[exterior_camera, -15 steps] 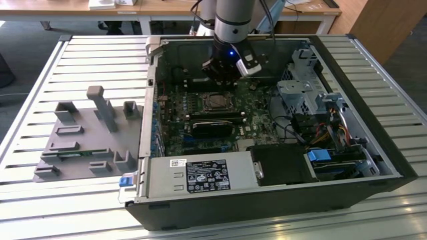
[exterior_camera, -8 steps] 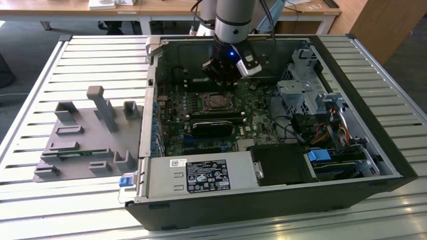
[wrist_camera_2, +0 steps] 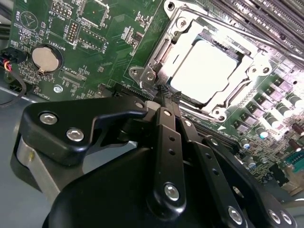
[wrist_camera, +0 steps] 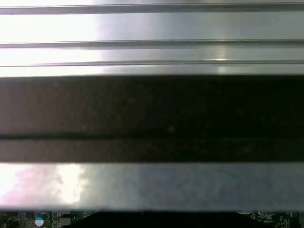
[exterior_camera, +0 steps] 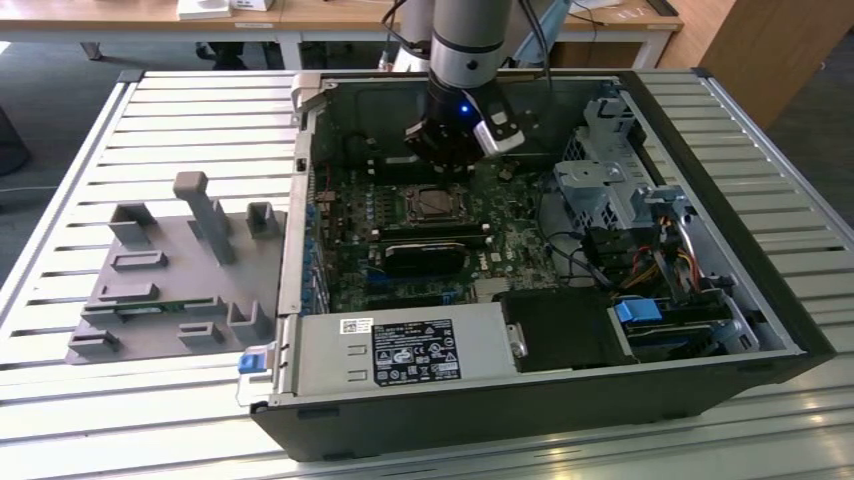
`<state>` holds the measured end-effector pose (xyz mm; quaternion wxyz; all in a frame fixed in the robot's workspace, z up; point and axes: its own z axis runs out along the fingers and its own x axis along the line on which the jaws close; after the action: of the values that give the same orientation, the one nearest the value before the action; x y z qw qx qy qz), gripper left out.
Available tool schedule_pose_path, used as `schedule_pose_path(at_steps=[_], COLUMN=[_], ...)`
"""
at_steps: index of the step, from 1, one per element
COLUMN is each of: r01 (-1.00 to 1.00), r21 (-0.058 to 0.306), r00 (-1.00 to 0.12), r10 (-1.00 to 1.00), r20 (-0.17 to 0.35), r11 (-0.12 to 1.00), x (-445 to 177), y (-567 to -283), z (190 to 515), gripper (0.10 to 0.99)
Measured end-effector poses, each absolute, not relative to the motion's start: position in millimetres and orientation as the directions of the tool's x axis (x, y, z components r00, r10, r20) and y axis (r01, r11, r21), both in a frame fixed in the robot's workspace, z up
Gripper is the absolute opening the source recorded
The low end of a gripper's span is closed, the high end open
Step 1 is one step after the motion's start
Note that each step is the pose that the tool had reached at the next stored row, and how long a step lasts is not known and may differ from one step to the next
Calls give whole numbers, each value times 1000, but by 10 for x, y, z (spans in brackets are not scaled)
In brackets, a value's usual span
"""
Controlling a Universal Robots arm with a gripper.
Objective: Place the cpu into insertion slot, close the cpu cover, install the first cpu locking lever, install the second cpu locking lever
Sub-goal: 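Install the second cpu locking lever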
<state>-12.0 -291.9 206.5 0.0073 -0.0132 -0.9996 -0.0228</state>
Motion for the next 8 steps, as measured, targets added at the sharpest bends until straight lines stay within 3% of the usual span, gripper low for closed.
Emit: schedule_pose_path(at_steps=[8], r01=[27], r21=[45], r00=[-1000], r10=[26], r20=[15], r11=[999], x=[-118], y=[-2961], z=[2065], gripper=[106])
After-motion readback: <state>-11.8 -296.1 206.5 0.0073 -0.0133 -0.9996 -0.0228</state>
